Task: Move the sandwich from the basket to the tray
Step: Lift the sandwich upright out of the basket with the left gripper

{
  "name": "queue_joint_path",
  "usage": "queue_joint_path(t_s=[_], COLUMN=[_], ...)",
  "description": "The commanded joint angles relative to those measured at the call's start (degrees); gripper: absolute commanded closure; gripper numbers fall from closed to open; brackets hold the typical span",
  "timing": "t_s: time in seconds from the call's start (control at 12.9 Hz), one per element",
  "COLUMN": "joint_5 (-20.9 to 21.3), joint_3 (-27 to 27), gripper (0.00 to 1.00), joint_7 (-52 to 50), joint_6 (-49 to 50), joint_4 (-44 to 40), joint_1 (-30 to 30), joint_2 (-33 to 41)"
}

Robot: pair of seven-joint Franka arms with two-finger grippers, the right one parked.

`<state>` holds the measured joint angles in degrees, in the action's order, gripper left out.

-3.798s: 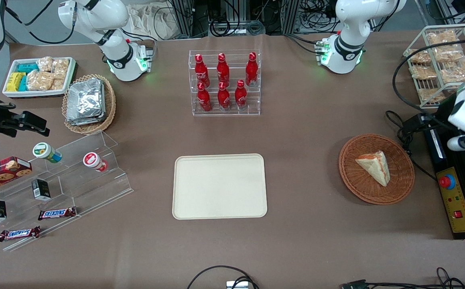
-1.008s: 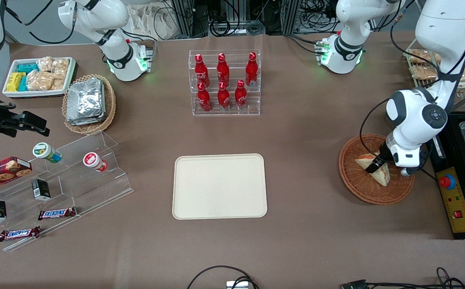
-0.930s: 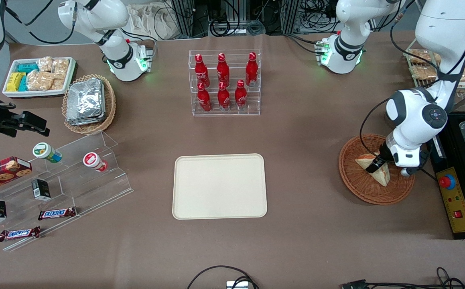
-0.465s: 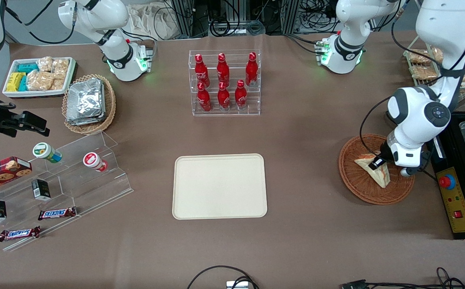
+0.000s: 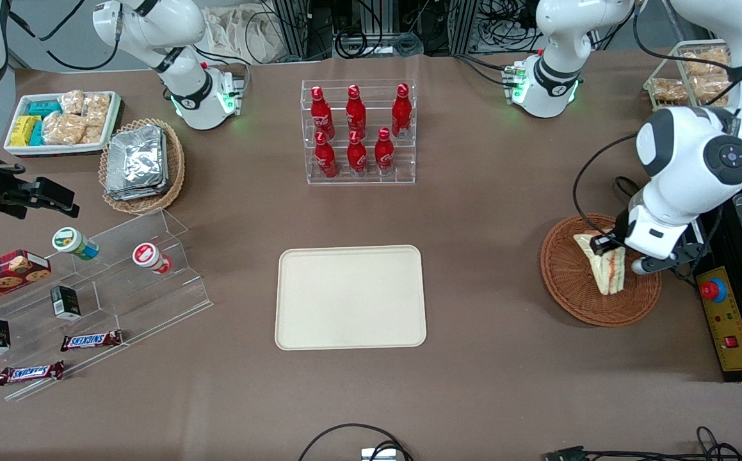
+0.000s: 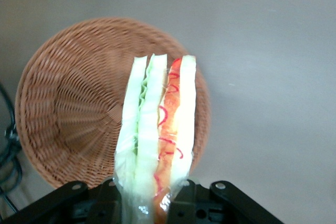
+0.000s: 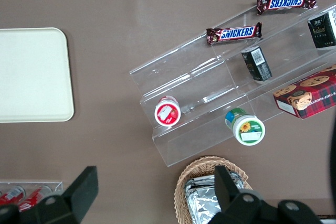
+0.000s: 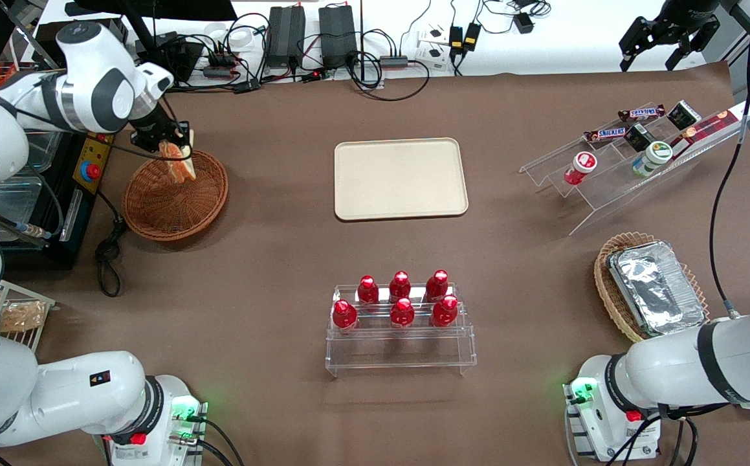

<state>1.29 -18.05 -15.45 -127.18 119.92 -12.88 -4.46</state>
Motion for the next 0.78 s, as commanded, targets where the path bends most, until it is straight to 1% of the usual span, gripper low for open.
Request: queue_joint_path(t_s=[0.0, 0.23, 0.39, 0.62, 0.7], joint_5=[0.6, 3.9, 3.9, 4.0, 4.9], joint_3=[-3.9, -8.9, -10.7, -11.0, -11.0], gripper=[0.79, 0.79, 0.79, 0.79, 0.79], joint_7=[5.2, 4.7, 4.2, -2.2, -4.9], joint_6=[2.5, 2.7, 3.8, 7.4, 9.0], joint_4=[-3.2, -6.1, -9.1, -14.5, -17.2], joint_1=[0.0, 0.0, 0.3, 4.6, 6.4], joint_2=[-0.1, -1.6, -3.4, -5.8, -7.3])
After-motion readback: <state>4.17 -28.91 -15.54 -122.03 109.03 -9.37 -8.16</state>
